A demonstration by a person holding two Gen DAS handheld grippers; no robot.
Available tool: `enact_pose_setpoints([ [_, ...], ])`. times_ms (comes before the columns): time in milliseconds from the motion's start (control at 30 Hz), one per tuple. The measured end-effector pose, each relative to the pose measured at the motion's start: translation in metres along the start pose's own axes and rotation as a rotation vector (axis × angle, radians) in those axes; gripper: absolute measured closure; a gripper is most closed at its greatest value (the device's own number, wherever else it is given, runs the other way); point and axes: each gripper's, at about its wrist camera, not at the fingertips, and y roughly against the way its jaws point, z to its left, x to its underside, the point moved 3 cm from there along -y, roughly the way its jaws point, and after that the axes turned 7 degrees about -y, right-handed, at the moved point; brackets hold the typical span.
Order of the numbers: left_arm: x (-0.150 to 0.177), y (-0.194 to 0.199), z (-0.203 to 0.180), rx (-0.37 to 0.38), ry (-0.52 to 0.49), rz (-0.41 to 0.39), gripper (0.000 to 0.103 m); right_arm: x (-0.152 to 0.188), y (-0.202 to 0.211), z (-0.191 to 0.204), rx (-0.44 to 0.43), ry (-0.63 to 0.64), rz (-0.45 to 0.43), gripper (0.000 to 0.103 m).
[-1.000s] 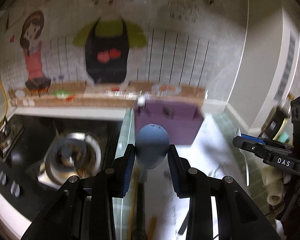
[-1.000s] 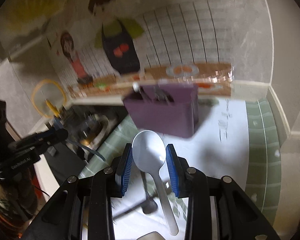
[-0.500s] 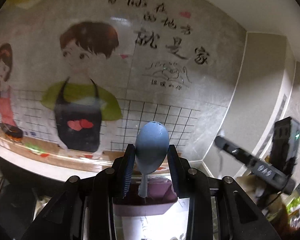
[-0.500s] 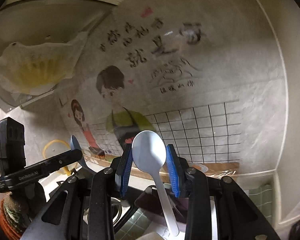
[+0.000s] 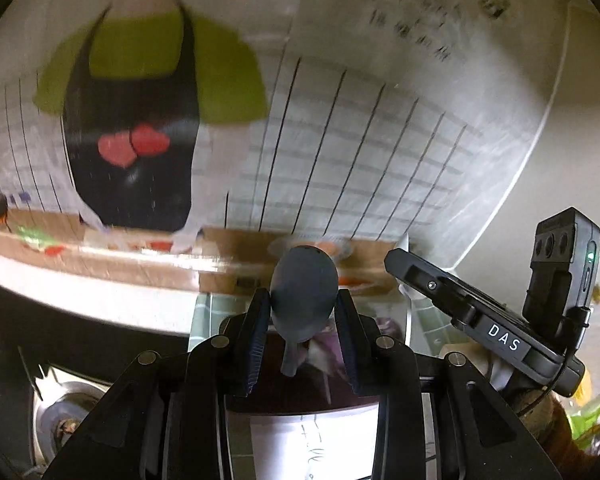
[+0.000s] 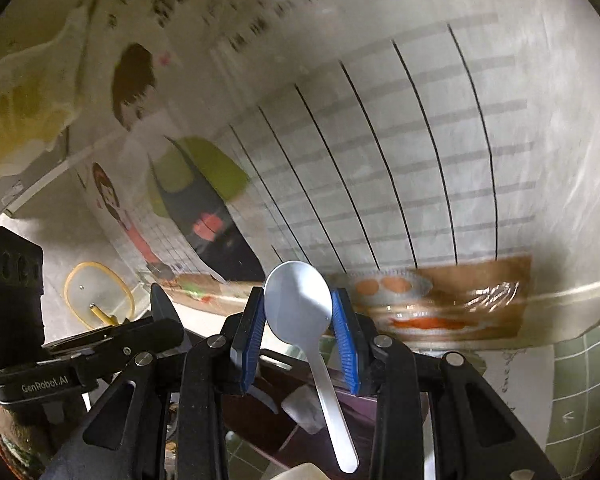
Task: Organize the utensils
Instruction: 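Lower the white spoon into the holder with the right tool while the left releases the blue spoon, then reach down and grasp a wooden chopstick with the right tool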
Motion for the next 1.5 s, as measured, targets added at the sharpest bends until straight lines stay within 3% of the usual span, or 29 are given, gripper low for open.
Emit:
enact_pose_setpoints([
  [133,0.011,-0.022,0.004,0.069,0.024,0.039,0.067,0.014,-0.023,-0.015,0.012,-0.013,0.066,0.070],
  [233,0.019,-0.027,0.001,0.051,-0.006,0.064,0.055,0.023,-0.028,-0.028,0.032,-0.074,0.129,0.069],
  [300,0.021,-0.021,-0.003,0.040,-0.014,0.054,0.053,0.024,-0.022,-0.034,0.057,-0.099,0.136,0.067],
  [600,0.021,0.046,-0.007,0.013,0.023,-0.064,0.052,0.013,0.064,0.006,0.110,0.029,0.060,0.066],
  [767,0.050,0.086,-0.013,-0.002,0.031,-0.077,0.052,0.034,0.099,0.036,0.116,0.144,0.123,0.066],
  [1000,0.130,0.123,-0.016,-0.021,0.019,-0.008,0.052,0.117,0.129,0.059,0.139,0.368,0.322,0.066],
  [1333,0.223,0.134,0.003,-0.062,0.131,0.090,0.052,0.287,0.137,0.074,-0.086,0.609,0.797,0.069],
  [1500,0.251,0.141,0.016,-0.105,0.171,0.124,0.052,0.343,0.135,0.079,-0.110,0.718,0.915,0.073],
])
